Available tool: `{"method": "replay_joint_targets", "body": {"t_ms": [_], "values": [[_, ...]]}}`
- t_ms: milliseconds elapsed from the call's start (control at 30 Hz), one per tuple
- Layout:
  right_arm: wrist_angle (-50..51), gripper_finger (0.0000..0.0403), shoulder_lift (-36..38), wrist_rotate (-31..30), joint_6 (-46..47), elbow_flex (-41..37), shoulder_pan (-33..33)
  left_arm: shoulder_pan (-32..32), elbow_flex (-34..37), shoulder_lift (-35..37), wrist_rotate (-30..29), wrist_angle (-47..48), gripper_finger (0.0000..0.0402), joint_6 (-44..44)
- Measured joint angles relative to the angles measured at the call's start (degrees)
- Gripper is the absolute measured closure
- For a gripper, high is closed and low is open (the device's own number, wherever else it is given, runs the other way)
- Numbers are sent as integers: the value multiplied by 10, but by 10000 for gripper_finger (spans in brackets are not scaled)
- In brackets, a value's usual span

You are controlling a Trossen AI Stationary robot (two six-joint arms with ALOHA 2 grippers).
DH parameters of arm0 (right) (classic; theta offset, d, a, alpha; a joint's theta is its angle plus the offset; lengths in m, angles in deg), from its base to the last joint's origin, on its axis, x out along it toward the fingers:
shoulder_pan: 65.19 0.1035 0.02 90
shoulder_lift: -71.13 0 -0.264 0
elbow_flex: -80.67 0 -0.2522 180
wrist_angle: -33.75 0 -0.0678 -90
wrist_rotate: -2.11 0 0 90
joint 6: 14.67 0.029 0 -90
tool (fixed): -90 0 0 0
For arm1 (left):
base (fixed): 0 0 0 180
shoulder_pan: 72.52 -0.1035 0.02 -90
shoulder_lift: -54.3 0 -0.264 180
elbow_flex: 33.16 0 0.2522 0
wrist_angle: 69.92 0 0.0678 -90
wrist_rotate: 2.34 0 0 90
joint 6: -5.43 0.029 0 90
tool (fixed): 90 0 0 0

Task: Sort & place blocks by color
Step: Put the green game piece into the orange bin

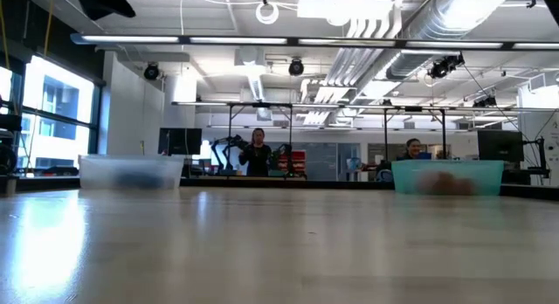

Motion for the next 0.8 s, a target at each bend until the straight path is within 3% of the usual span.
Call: {"method": "replay_joint_targets", "body": {"t_ms": [233,400,533,667,800], "values": [[-230,293,0,74,-123,-63,-35,0,0,61,-38,-2,149,-14],[-476,293,0,122,-171,-165,-51,0,0,80,-40,-8,149,-26],[-643,293,0,125,-168,-256,-59,0,0,85,-40,-23,149,-26],[-728,293,-1,122,-162,-313,-59,0,0,87,-40,-49,149,-26],[-733,293,-1,129,-153,-321,-59,0,0,86,-15,-48,149,-52]]}}
